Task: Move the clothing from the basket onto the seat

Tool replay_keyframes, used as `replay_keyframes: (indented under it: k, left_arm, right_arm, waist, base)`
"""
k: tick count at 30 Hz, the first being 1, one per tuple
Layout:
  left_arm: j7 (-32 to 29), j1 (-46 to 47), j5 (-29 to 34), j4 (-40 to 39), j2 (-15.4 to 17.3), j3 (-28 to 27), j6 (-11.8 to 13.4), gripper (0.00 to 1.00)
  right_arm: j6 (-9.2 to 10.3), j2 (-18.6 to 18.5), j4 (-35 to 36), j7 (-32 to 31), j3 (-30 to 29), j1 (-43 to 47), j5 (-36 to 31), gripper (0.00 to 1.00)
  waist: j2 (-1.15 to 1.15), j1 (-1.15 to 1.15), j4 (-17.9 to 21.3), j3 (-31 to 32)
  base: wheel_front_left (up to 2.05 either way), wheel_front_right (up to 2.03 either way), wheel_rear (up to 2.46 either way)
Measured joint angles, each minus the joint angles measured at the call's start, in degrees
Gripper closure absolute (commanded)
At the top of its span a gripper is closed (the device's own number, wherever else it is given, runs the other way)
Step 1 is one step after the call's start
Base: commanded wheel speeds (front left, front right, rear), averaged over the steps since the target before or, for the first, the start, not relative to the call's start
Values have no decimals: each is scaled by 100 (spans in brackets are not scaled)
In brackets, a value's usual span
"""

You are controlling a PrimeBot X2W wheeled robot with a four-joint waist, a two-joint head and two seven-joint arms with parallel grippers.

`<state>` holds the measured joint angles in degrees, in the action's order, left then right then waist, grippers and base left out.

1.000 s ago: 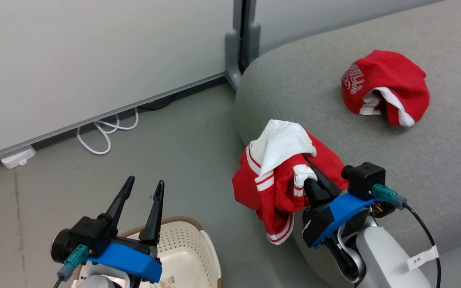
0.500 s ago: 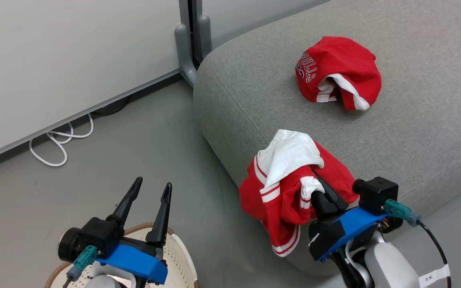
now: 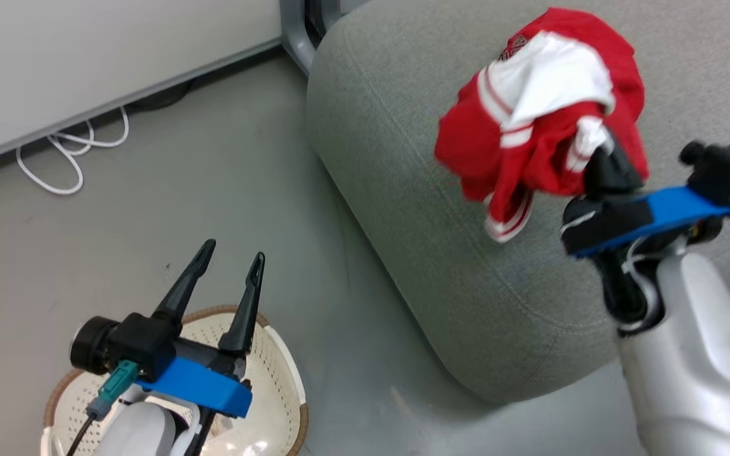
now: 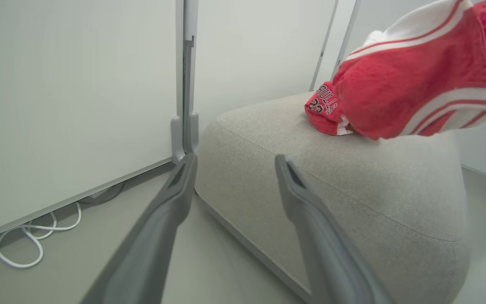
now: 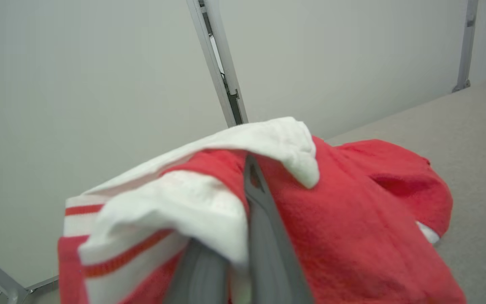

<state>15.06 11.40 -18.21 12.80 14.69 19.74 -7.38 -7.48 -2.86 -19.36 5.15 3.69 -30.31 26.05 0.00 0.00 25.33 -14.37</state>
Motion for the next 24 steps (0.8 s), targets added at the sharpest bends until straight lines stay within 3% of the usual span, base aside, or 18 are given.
replay_keyframes:
  k: [10, 16, 24]
  left_arm:
    - [-11, 666, 40, -517, 576, 248, -1, 0]
    - [-35, 1108, 19, -805, 753, 371, -2, 0]
    - [-27, 1524, 30, -964, 812, 491, -2, 0]
  right_arm:
    - [0, -132, -802, 54, -2050, -2137, -18, 100]
    - [3, -588, -1321, 304, -3643, -2971, -601, 100]
    - [1, -684, -2054, 327, -4523, -3438, -1801, 100]
  waist:
    - [0, 1, -262, -1331]
    - [0, 1, -561, -2098]
    - [0, 2, -1054, -2923]
  base:
    - [0, 0, 0]
    - [0, 0, 0]
    - [0, 0, 0]
